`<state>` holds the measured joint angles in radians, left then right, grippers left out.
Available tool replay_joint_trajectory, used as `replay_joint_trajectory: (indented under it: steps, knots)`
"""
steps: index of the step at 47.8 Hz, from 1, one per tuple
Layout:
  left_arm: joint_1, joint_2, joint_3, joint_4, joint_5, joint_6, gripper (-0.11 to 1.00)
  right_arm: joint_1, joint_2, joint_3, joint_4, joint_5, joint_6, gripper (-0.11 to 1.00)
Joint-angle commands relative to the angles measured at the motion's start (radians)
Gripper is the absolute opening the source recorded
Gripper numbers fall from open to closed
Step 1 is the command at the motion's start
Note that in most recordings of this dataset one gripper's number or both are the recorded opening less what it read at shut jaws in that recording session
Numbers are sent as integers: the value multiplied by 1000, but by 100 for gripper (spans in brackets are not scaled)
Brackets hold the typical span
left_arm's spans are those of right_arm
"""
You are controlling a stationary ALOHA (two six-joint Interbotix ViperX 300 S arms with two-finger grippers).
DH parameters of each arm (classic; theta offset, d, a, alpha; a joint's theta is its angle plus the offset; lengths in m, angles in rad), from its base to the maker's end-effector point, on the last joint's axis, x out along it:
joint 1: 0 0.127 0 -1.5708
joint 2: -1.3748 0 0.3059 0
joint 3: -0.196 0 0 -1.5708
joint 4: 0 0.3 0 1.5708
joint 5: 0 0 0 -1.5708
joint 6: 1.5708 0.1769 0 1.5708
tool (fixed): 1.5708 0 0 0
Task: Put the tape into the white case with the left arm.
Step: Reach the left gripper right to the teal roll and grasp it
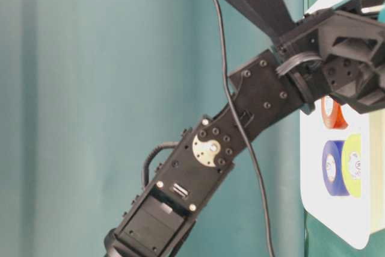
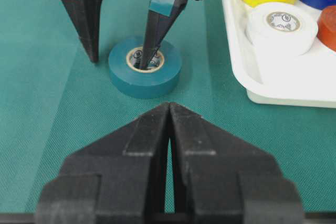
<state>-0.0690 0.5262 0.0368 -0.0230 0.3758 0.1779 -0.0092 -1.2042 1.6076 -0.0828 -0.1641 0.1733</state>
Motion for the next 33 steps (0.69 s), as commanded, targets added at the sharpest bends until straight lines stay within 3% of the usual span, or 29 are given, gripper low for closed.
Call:
replay_joint_trajectory:
  steps: [1, 6, 15, 23, 33]
  knots:
    - [8, -12, -32, 3, 18, -3, 78, -2, 6, -11, 0, -6, 0, -9]
    - [8, -11, -37, 2, 25, -3, 71, -2, 6, -11, 0, -6, 0, -9]
    - [0, -12, -37, 2, 37, -8, 26, 0, 6, -11, 0, -5, 0, -9]
    - [-21, -21, -23, 2, 57, -14, 26, -2, 6, -9, 0, -5, 0, -9]
    - [-32, -77, 61, 0, 69, -26, 26, -2, 6, -9, 0, -5, 0, -9]
